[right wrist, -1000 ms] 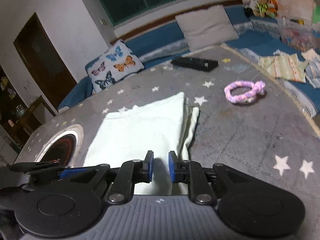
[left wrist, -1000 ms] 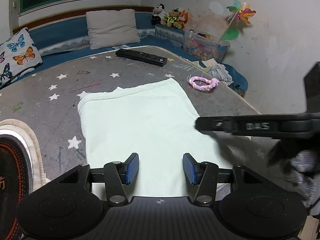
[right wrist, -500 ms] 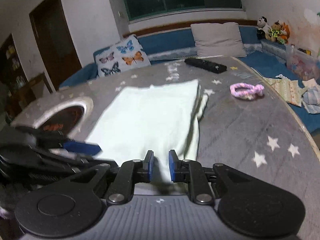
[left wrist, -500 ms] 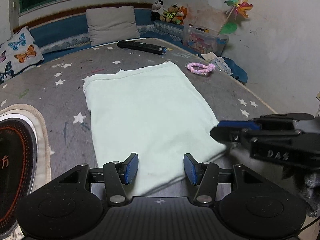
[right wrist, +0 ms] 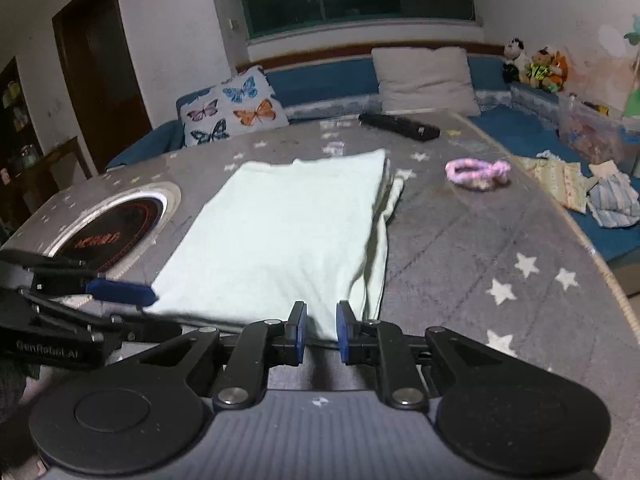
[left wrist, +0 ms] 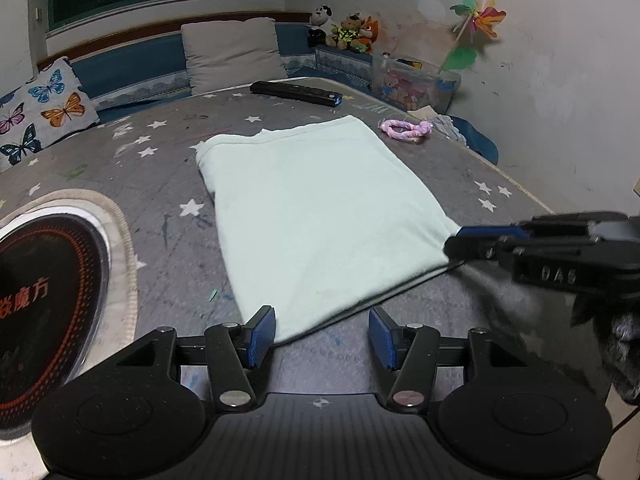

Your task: Fold clothes

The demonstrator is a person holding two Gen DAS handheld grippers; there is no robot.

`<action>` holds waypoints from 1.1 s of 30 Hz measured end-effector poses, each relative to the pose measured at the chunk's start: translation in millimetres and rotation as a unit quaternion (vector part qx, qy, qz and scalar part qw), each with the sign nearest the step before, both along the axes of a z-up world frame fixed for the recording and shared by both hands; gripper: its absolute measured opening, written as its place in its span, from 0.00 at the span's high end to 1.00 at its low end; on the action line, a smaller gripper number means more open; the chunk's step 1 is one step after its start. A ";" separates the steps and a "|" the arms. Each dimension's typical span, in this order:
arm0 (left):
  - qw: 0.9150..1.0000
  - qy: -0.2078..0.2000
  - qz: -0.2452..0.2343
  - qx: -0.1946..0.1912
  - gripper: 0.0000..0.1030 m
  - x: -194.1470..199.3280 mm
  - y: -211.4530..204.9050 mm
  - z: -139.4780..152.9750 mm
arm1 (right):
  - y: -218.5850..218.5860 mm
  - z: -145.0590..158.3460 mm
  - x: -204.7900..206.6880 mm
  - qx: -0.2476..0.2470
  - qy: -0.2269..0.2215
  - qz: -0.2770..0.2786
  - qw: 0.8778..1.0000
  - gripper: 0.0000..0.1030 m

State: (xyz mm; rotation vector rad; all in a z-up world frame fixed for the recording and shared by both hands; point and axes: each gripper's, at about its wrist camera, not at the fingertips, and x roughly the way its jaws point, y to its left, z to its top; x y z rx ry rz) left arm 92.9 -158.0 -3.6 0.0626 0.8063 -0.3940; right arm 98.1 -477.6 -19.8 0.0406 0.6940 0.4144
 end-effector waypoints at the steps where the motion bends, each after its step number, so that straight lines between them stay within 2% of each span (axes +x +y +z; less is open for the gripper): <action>1: 1.000 0.000 0.000 0.000 0.46 -1.4 0.9 -0.1 | 0.4 2.5 -0.9 0.003 -0.005 0.000 1.000 0.85; 6: 1.000 0.000 0.001 -0.002 0.45 -8.2 2.7 -0.8 | 5.2 7.2 3.7 0.016 -0.019 -0.006 1.000 0.83; 13: 1.000 0.005 0.014 -0.003 0.43 -14.0 13.3 -2.9 | -2.7 -5.9 -1.5 0.007 0.006 -0.017 1.000 0.83; 19: 1.000 0.006 0.026 -0.009 0.43 -14.0 19.5 -2.8 | -13.4 8.9 -4.1 0.027 -0.010 -0.046 0.999 0.83; 20: 1.000 0.005 0.028 -0.010 0.43 -13.8 20.1 -2.2 | -13.3 10.0 -0.8 0.032 -0.011 -0.050 0.998 0.82; 22: 0.999 0.005 0.029 -0.012 0.43 -14.3 20.1 -1.2 | -10.5 8.4 6.8 0.035 -0.010 -0.055 0.998 0.71; 24: 0.999 0.004 0.030 -0.013 0.41 -15.4 20.3 -0.3 | -6.0 2.0 13.4 0.021 -0.002 -0.057 0.998 0.69; 27: 0.999 0.001 0.031 -0.016 0.33 -19.4 23.3 1.8 | -7.0 -8.4 16.7 0.003 0.011 -0.078 0.997 0.67; 30: 0.999 -0.003 0.033 -0.018 0.25 -23.3 25.9 3.2 | -8.3 -6.3 17.4 0.006 0.007 -0.083 0.996 0.60; 33: 0.999 -0.008 0.031 -0.022 0.20 -27.5 26.6 4.4 | -9.6 -4.1 18.1 0.009 0.002 -0.089 0.996 0.60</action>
